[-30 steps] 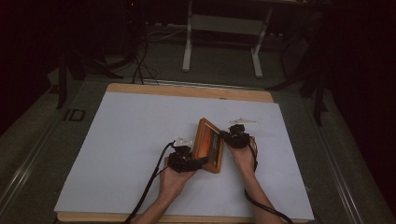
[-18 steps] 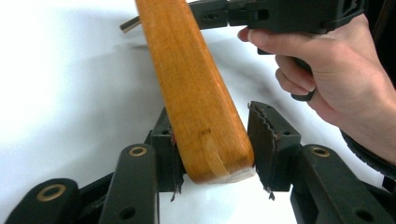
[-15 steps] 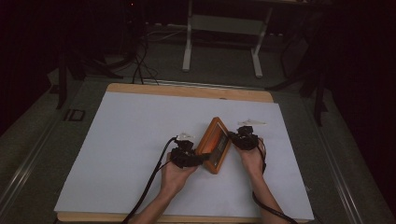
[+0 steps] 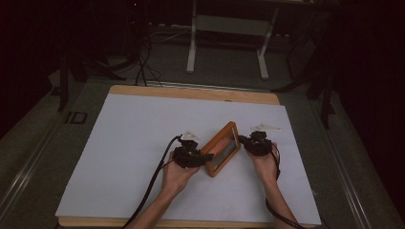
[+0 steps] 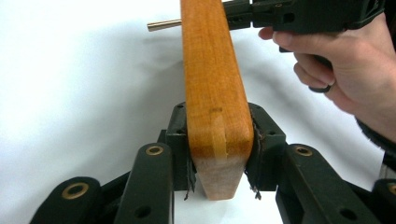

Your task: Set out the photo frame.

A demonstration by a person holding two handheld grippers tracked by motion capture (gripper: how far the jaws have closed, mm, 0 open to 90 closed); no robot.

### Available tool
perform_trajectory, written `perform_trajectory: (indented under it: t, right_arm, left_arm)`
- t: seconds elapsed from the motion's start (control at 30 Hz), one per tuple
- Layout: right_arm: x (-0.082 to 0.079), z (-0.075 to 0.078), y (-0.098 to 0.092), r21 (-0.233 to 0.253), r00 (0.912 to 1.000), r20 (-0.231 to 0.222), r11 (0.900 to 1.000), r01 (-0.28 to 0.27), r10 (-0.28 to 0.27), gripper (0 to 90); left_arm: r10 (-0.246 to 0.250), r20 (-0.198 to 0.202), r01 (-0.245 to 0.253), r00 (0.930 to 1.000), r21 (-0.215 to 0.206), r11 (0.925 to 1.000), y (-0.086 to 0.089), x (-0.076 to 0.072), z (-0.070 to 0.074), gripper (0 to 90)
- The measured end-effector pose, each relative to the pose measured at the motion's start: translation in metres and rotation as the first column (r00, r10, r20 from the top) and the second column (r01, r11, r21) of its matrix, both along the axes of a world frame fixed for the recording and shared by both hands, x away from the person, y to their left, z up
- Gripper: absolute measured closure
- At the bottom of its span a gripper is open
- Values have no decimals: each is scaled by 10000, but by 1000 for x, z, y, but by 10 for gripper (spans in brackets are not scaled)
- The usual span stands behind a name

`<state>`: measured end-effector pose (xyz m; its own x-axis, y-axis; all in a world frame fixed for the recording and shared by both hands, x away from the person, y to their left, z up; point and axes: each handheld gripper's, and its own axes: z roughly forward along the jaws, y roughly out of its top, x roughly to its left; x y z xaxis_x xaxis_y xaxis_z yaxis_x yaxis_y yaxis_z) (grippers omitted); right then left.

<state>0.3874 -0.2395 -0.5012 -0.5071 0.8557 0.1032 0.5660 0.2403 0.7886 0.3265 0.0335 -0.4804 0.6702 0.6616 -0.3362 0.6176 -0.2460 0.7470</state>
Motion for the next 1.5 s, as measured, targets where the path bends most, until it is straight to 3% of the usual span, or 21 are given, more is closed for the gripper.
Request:
perform_trajectory:
  t: [0.03, 0.2, 0.27, 0.3, 0.33, 0.4, 0.47, 0.53, 0.57, 0.6, 0.67, 0.73, 0.9, 0.97, 1.17, 1.23, 1.3, 1.37, 1.47, 1.5]
  right_arm:
    - [-2, 1, -1, -3, 9999, 47, 9999, -101, 101, 900]
    - [-5, 3, -1, -112, 9995, 124, 9995, -280, 281, 900]
    - [-6, 3, 0, -129, 9993, 160, 9993, -346, 348, 900]
    - [-6, 3, 0, -129, 9993, 160, 9993, -346, 348, 900]
    - [-7, 4, 0, -126, 9991, 182, 9992, -391, 393, 900]
    - [-7, 4, 1, -122, 9988, 204, 9990, -434, 436, 900]
    - [-8, 4, 1, -148, 9985, 224, 9986, -504, 508, 900]
    - [-9, 4, 2, -181, 9981, 244, 9983, -559, 564, 900]
    - [-9, 4, 2, -181, 9981, 244, 9983, -559, 564, 900]
    - [-9, 4, 3, -191, 9979, 260, 9981, -584, 589, 900]
    - [-9, 4, 3, -195, 9979, 256, 9980, -594, 599, 900]
    - [-9, 4, 4, -221, 9976, 261, 9977, -635, 641, 900]
    - [-10, 5, 6, -236, 9968, 314, 9970, -732, 739, 900]
    - [-10, 6, 8, -260, 9961, 347, 9964, -801, 810, 900]
    - [-11, 7, 8, -265, 9952, 390, 9956, -893, 903, 900]
    - [-12, 7, 8, -277, 9949, 402, 9954, -914, 924, 900]
    - [-12, 8, 7, -276, 9949, 394, 9954, -922, 932, 900]
    - [-12, 8, 6, -260, 9949, 421, 9956, -903, 913, 900]
    - [-12, 9, 4, -251, 9946, 438, 9953, -932, 943, 900]
    - [-12, 8, 4, -231, 9945, 441, 9953, -944, 954, 900]
  left_arm:
    - [-172, 246, 168, 9995, 189, 9997, 2, 0, 2, 686]
    - [-517, 573, 489, 9970, 502, 9975, 11, 0, 7, 690]
    - [-887, 1032, 796, 9907, 888, 9929, 20, 0, 12, 690]
    - [-887, 1032, 796, 9907, 888, 9929, 20, 0, 12, 690]
    - [-1074, 1415, 921, 9841, 1106, 9896, 25, -1, 15, 690]
    - [-1124, 1557, 945, 9814, 1179, 9885, 28, -1, 16, 690]
    - [-1300, 2049, 1036, 9701, 1345, 9855, 34, -4, 15, 690]
    - [-1401, 2309, 1084, 9628, 1447, 9835, 35, -7, 11, 689]
    - [-1401, 2309, 1084, 9628, 1447, 9835, 35, -7, 11, 689]
    - [-1426, 2506, 1078, 9575, 1477, 9831, 36, -12, 6, 688]
    - [-1387, 2545, 1032, 9571, 1480, 9836, 37, -13, 3, 687]
    - [-1076, 2626, 840, 9589, 995, 9915, 41, -16, -3, 685]
    - [-897, 2729, 794, 9578, 483, 9957, 44, -18, -9, 677]
    - [-1039, 2748, 959, 9559, 425, 9945, 44, -20, -13, 661]
    - [-1122, 2592, 1002, 9593, 589, 9932, 40, -26, -31, 638]
    - [-1226, 2571, 940, 9586, 1205, 9883, 36, -27, -39, 643]
    - [-1146, 2538, 883, 9604, 1129, 9897, 37, -28, -45, 660]
    - [-1092, 2587, 856, 9598, 1008, 9912, 38, -28, -46, 666]
    - [-1160, 2888, 828, 9503, 1244, 9888, 37, -29, -45, 679]
    - [-1160, 2888, 828, 9503, 1244, 9888, 37, -29, -45, 683]
